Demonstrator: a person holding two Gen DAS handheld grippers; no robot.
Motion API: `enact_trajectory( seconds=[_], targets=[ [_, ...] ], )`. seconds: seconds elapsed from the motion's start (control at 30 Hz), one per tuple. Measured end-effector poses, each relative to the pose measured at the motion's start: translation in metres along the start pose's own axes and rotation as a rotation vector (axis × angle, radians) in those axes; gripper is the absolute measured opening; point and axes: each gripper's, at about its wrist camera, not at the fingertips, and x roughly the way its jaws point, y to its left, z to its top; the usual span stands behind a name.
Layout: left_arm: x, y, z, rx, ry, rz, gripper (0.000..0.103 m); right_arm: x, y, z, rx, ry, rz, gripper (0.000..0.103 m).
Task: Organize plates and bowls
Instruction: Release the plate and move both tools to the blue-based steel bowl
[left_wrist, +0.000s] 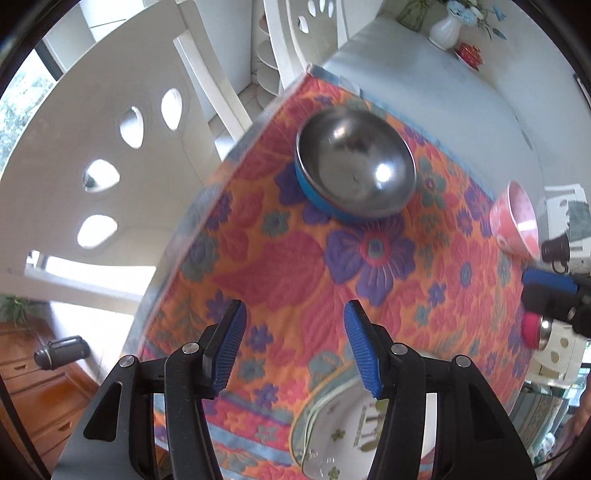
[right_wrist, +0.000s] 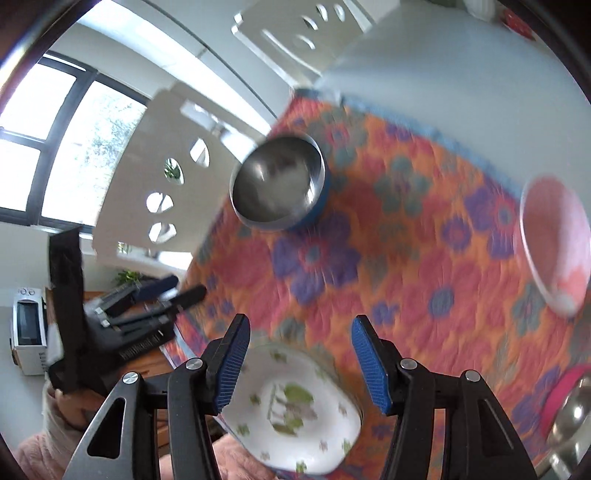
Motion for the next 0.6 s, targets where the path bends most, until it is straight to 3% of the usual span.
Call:
enact_trajectory(
  seconds=[0.2, 0.37, 0.6],
  targets=[
    [0.008, 0.015, 0.039, -0.067, -0.016, -0.022, 0.053, 0.026, -0.002, 0.05, 0.043, -0.035, 0.049, 0.056],
    [0.027, 0.02, 0.069, -0.095, -0.003, -0.045, 0.053, 0.065, -0.02, 0.07, 0.148, -0.022, 0.113, 0.056],
    [0.056, 0.014, 0.094, -0.086, 0.021, -0.067, 0.053, 0.099, -0.038, 0.087, 0.2, -0.037, 0.089, 0.056]
  ],
)
